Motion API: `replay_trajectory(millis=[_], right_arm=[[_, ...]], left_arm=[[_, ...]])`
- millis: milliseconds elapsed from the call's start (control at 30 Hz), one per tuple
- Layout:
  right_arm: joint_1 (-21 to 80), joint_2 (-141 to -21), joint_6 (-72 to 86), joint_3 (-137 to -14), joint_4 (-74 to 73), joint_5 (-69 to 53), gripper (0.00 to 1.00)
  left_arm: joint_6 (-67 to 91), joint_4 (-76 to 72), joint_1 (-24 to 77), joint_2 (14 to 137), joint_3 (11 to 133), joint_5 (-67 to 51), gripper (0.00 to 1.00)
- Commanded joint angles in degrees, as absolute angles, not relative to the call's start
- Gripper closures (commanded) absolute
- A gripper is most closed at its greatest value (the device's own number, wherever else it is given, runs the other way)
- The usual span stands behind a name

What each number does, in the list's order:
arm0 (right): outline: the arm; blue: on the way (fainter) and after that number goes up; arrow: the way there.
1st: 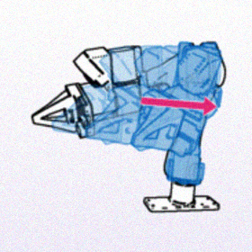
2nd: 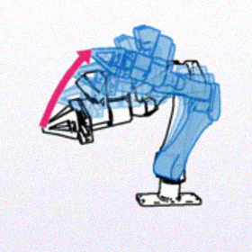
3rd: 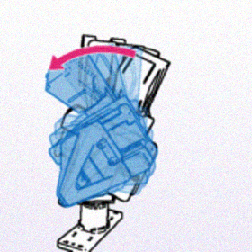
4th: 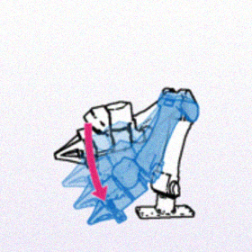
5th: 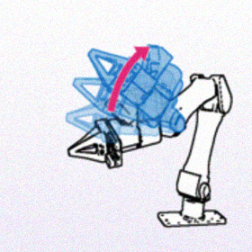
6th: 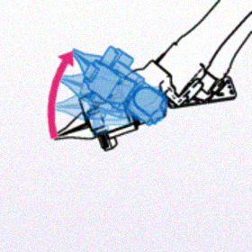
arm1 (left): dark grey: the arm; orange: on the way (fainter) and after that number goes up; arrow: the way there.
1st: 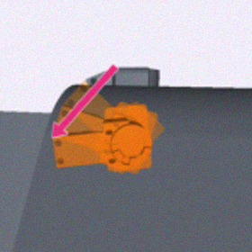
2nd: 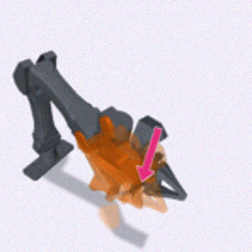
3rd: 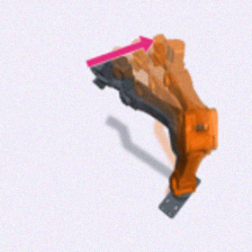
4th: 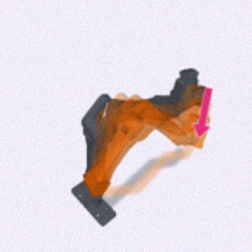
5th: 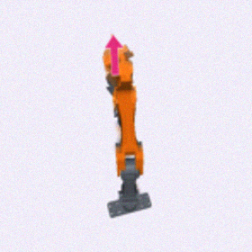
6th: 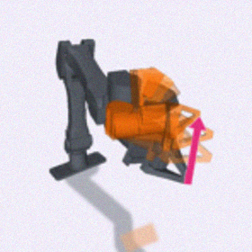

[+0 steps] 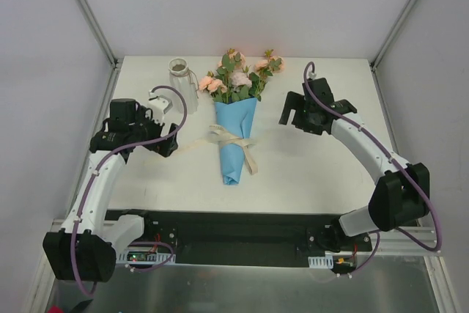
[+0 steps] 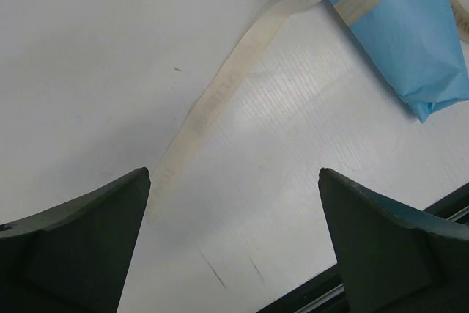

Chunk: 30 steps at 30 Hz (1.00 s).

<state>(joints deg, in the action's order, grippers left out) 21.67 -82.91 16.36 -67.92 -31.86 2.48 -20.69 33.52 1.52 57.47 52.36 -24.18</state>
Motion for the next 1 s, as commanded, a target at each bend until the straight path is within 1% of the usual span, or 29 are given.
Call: replay_trajectory(millis=[0, 200, 400, 567, 633, 667, 967], right_arm=[[23.6, -84.1, 17.5, -71.3, -32.3, 4.7, 0.04], [24.0, -85.1, 21.0, -68.9, -29.5, 1.7, 0.03], [26.4, -85.2, 23.5, -65.7, -26.7, 2.5, 0.02], [26.9, -85.1, 26.1, -62.2, -23.6, 1.7, 0.01], [27.0, -84.7, 27.1, -61.4, -22.7, 0.8, 0.01], [27.1, -84.5, 27.2, -60.5, -22.6, 0.8, 0.03], [27.3, -80.0, 27.2, -55.5, -21.4, 1.9, 0.04]], left_arm=[[-22.2, 34.2, 2.9, 58.8, 55.1, -26.1, 0.01], [-22.1, 32.8, 4.9, 62.0, 55.0, -25.2, 0.01], [-24.0, 30.6, 12.0, 65.0, 54.2, -19.7, 0.01], [-25.7, 28.5, 17.4, 72.5, 55.9, -16.4, 0.01], [-26.7, 27.6, 18.8, 76.4, 56.7, -15.4, 0.01], [-27.1, 26.2, 19.9, 77.7, 57.3, -14.3, 0.01], [-28.1, 21.7, 21.9, 92.0, 64.0, -14.7, 0.01]])
